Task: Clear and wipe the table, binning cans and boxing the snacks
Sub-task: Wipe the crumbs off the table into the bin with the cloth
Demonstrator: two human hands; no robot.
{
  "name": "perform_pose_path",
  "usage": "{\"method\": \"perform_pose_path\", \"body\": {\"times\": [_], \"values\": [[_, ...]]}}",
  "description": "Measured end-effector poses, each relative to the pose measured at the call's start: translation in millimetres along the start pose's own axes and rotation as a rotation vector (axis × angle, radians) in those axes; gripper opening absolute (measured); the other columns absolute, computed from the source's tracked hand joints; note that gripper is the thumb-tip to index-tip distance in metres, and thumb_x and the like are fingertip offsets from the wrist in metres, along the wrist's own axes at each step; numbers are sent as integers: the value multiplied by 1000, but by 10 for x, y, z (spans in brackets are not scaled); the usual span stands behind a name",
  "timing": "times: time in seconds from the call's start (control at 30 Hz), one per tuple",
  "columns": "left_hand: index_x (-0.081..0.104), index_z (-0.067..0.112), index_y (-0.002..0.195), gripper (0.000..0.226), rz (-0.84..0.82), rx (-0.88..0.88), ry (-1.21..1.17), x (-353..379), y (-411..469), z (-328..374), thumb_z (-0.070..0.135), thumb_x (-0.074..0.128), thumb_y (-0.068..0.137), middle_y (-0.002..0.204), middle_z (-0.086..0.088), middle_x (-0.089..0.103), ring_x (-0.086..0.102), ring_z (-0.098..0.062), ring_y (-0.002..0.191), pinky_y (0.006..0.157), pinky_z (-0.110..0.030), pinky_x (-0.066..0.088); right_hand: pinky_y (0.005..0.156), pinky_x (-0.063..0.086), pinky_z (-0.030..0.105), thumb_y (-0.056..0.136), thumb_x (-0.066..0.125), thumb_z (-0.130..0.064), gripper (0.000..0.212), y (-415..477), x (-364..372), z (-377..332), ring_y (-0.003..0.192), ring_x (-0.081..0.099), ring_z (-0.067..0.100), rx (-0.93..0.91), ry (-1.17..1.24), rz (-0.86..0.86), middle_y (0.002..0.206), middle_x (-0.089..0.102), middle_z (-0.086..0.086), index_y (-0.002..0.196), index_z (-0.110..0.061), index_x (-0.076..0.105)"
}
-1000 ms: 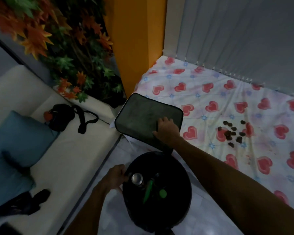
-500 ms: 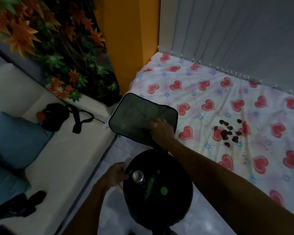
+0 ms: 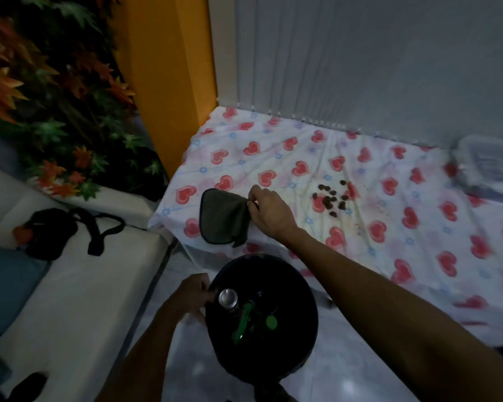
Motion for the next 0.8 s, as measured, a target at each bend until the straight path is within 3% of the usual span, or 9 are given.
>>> {"method": "perform_pose_path", "body": {"times": [0.07, 0.2, 0.27, 0.33, 0.37, 0.47, 0.6, 0.7, 0.8], "values": [[45, 10, 77, 30, 11, 20, -1, 73, -116, 21, 9, 74, 74, 78, -16, 48, 65, -34, 69, 47, -45, 58, 58, 45, 35, 102, 46, -24, 10, -174, -250, 67, 68, 57, 24, 68, 86, 55, 79, 60, 6, 97, -15, 46], [43, 24, 56, 32, 38, 77, -2, 244, -133, -75, 27, 75, 60, 60, -4, 46, 55, -17, 59, 61, -60, 56, 46, 31, 30, 106, 38, -26, 12, -505, -840, 277, 53, 51, 18, 224, 157, 218, 66, 51, -2, 103, -14, 38], [43, 23, 49, 36, 35, 55, -35, 370, -233, -19, 22, 77, 62, 55, -3, 44, 51, -16, 56, 55, -57, 55, 47, 35, 31, 107, 36, -27, 15, -637, -1114, 425, 58, 54, 18, 306, 198, 290, 70, 52, -1, 108, -12, 39], [43, 22, 41, 40, 43, 30, -94, 490, -286, 8, 14, 76, 62, 50, 0, 42, 49, -15, 51, 48, -40, 50, 50, 44, 32, 107, 33, -29, 19, -727, -1354, 595, 63, 58, 20, 361, 224, 349, 76, 55, 0, 112, -12, 39], [45, 22, 39, 36, 51, 26, -120, 539, -309, 31, 14, 75, 57, 48, 1, 42, 49, -16, 53, 51, -36, 48, 51, 46, 32, 107, 32, -30, 19, -758, -1457, 683, 65, 59, 20, 378, 231, 370, 78, 56, 2, 113, -13, 39], [51, 25, 41, 29, 47, -24, -206, 693, -208, -47, 12, 74, 52, 49, 0, 49, 56, -20, 59, 60, -52, 57, 50, 44, 31, 108, 30, -31, 17, -804, -1718, 941, 64, 56, 20, 421, 242, 413, 81, 56, 5, 110, -15, 37], [48, 24, 46, 31, 14, -67, -247, 889, 189, -301, 13, 78, 48, 60, -9, 56, 63, -28, 64, 64, -69, 58, 56, 49, 32, 108, 31, -28, 15, -718, -1943, 1249, 68, 58, 19, 447, 220, 448, 84, 57, 4, 111, -16, 38], [45, 23, 57, 36, -12, -96, -244, 972, 388, -319, 16, 79, 46, 70, -16, 57, 67, -36, 71, 65, -72, 55, 55, 47, 28, 109, 31, -27, 17, -579, -2027, 1526, 66, 55, 14, 461, 240, 470, 82, 54, 1, 114, -13, 39], [45, 10, 73, 35, 5, -137, -199, 952, 56, 129, 5, 80, 69, 78, -21, 60, 69, -40, 75, 66, -67, 59, 56, 48, 24, 109, 32, -25, 16, -363, -2068, 1832, 66, 55, 12, 460, 234, 473, 84, 54, 1, 116, -13, 39]]}}
Point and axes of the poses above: each hand's wrist, its own y-axis towards the middle knuckle, its own x-axis out of the palm, z = x × y, the point moved 4 cm from there along y, towards the middle knuckle
